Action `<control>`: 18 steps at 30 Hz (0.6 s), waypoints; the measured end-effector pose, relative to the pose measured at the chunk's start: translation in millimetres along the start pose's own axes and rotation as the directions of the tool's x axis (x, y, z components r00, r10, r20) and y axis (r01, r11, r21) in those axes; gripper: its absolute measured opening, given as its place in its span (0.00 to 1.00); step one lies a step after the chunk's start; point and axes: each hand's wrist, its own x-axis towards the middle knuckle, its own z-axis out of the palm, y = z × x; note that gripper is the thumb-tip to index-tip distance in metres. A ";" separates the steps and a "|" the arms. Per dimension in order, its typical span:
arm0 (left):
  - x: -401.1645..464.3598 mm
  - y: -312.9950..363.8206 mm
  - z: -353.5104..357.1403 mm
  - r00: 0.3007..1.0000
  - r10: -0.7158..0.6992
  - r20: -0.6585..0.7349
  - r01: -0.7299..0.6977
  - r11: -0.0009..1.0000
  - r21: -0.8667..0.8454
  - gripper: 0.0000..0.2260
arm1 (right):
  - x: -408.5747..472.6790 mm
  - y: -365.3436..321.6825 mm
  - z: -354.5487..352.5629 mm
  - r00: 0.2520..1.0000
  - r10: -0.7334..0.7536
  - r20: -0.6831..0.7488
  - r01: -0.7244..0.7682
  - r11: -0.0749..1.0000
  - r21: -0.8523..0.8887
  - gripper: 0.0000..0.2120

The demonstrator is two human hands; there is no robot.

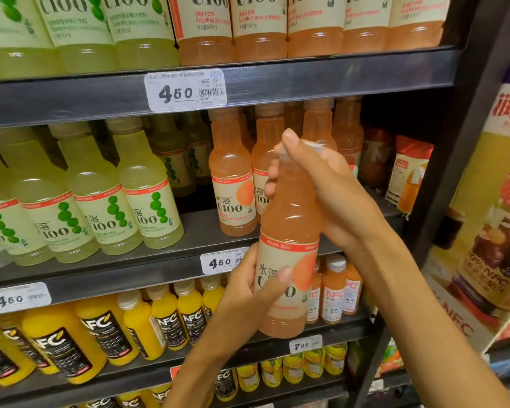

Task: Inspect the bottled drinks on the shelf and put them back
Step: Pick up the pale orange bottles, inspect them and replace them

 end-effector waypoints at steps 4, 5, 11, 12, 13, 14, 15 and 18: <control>-4.4 6.6 5.2 0.994 -0.111 -0.016 0.110 0.992 -0.061 0.27 | 6.8 -2.3 -10.1 0.997 0.062 0.053 -0.061 0.998 -0.023 0.17; -5.4 7.8 5.5 0.986 -0.166 0.006 0.165 0.979 -0.121 0.30 | 7.7 -0.9 -12.3 0.993 0.087 0.083 -0.089 0.996 0.025 0.17; -3.7 9.2 16.0 0.976 -0.187 0.108 0.211 0.933 -0.293 0.35 | -1.4 12.3 -9.1 0.983 0.103 0.155 -0.153 0.918 0.365 0.13; -3.3 7.7 15.5 0.980 -0.185 0.072 0.198 0.950 -0.244 0.34 | -2.6 8.9 -9.6 0.990 0.078 0.120 -0.114 0.937 0.329 0.12; -3.4 6.5 14.0 0.984 -0.175 0.030 0.177 0.967 -0.183 0.31 | -3.3 5.1 -10.2 0.997 0.046 0.059 -0.059 0.966 0.250 0.10; -3.5 5.8 12.2 0.989 -0.149 -0.014 0.146 0.981 -0.126 0.28 | -3.5 1.7 -11.0 1.000 0.004 -0.003 -0.004 0.987 0.164 0.10; -3.3 6.6 11.7 0.993 -0.107 -0.041 0.103 0.991 -0.087 0.25 | -3.8 -0.8 -10.7 0.998 -0.029 -0.053 0.034 0.995 0.097 0.10; -2.5 11.3 18.7 0.999 -0.001 -0.040 -0.002 0.997 -0.082 0.17 | -3.2 -1.5 -7.5 0.986 -0.047 -0.163 0.044 0.999 -0.021 0.13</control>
